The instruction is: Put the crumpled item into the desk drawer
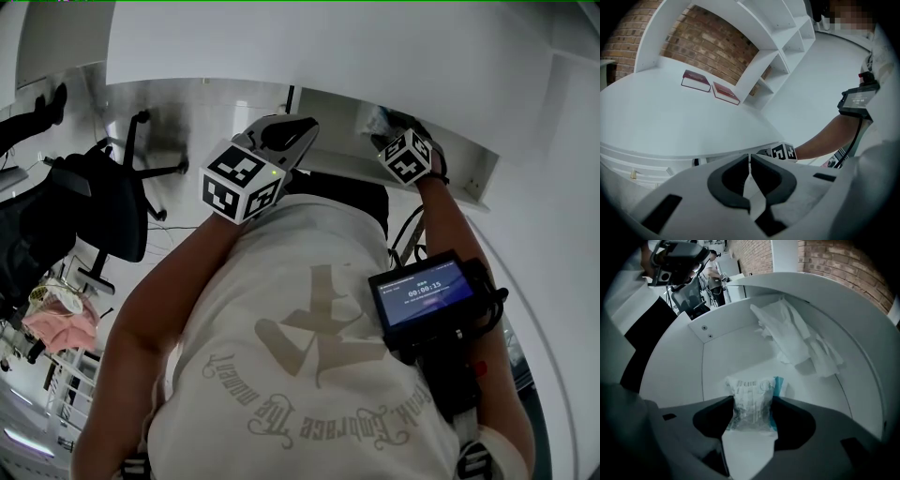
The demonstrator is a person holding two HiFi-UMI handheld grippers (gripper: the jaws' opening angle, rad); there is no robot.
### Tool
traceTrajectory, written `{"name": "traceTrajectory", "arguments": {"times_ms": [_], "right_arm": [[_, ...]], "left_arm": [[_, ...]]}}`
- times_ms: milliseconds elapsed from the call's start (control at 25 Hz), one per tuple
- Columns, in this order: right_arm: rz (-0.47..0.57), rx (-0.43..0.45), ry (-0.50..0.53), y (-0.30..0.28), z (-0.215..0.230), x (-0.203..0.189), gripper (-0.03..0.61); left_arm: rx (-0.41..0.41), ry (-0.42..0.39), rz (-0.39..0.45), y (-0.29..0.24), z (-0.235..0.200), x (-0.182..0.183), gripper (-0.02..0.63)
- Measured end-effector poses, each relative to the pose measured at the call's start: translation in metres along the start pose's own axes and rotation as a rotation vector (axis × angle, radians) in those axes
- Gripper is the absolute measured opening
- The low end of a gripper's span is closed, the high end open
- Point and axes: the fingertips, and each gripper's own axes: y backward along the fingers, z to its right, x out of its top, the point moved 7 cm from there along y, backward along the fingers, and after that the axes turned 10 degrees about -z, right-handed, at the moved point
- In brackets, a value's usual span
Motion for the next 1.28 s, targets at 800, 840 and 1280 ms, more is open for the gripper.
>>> {"name": "traceTrajectory", "arguments": {"times_ms": [800,840,1280], "right_arm": [[0.010,-0.059,-0.044,0.004,0.011,-0.003,0.282],[0.013,-0.062,-0.048,0.004,0.012,-0.003,0.282],[0.088,-0.155,-0.141,0.045,0.005,-0.011,0.169]], "left_arm": [[-0.023,-0.065,-0.009,-0.005,-0.008,0.008,0.032],[-0.024,-0.070,-0.008,-0.005,-0.008,0.009,0.033],[-0.053,-0.149,0.002,0.006,0.011,0.018,0.033]]}}
